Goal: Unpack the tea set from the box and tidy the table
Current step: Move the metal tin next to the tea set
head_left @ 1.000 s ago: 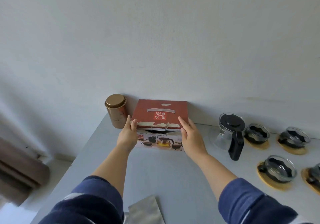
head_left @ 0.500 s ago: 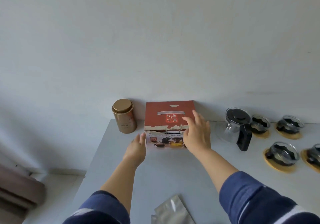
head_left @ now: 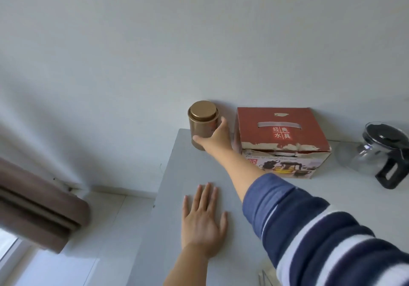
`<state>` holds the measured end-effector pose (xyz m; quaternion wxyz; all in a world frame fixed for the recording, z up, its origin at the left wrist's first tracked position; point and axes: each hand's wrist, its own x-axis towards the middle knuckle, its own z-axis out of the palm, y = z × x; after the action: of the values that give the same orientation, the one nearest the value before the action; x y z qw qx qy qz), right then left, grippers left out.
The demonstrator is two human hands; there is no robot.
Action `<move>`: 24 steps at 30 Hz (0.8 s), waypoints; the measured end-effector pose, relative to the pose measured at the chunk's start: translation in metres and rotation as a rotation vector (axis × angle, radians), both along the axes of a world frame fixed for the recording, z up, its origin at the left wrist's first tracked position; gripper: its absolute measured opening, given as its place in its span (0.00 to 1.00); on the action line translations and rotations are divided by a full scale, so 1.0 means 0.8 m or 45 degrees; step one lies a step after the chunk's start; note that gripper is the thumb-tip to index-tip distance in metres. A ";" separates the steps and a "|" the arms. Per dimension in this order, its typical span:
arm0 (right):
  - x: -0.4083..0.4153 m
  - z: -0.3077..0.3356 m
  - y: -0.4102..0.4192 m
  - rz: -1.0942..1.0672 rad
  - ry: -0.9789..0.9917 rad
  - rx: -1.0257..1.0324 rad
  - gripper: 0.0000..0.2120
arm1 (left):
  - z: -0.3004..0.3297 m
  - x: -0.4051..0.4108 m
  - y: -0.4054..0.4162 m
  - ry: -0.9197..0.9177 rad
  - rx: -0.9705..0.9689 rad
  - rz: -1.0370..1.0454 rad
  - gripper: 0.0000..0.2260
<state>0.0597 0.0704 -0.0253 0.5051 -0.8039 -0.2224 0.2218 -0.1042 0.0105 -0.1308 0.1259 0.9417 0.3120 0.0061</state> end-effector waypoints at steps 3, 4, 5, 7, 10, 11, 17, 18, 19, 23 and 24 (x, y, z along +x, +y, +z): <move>0.016 -0.018 0.028 -0.090 0.054 0.007 0.57 | -0.007 0.002 0.000 -0.044 0.027 0.015 0.29; 0.021 -0.024 0.035 -0.094 0.058 0.034 0.56 | -0.008 0.003 0.000 -0.042 0.020 0.024 0.29; 0.024 -0.028 0.040 -0.096 0.059 0.064 0.55 | -0.009 0.003 0.001 -0.037 0.011 0.027 0.29; 0.028 -0.033 0.046 -0.098 0.051 0.108 0.52 | -0.010 0.003 0.001 -0.055 0.015 0.028 0.29; 0.029 -0.033 0.044 -0.107 0.040 0.150 0.49 | -0.011 0.002 0.002 -0.066 0.029 0.020 0.29; 0.027 -0.030 0.041 -0.113 0.034 0.163 0.48 | -0.012 0.002 0.003 -0.073 0.043 0.017 0.29; -0.007 0.024 -0.013 -0.016 0.081 0.277 0.46 | -0.004 -0.001 0.003 -0.042 0.028 0.038 0.28; -0.012 0.040 -0.028 0.007 0.096 0.300 0.46 | 0.002 0.001 0.003 -0.007 0.039 0.032 0.28; -0.016 0.055 -0.044 0.020 0.106 0.325 0.45 | 0.008 0.005 0.001 0.056 0.016 0.032 0.28; -0.018 0.112 -0.117 0.004 0.076 0.386 0.44 | 0.053 0.038 -0.038 0.152 -0.030 0.090 0.24; -0.016 0.124 -0.138 -0.010 0.072 0.388 0.45 | 0.061 0.048 -0.056 0.119 -0.015 0.048 0.23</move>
<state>0.0468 -0.0401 0.0735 0.6283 -0.7121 -0.2359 0.2062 -0.0659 -0.0342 -0.0821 0.1164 0.9341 0.3354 -0.0373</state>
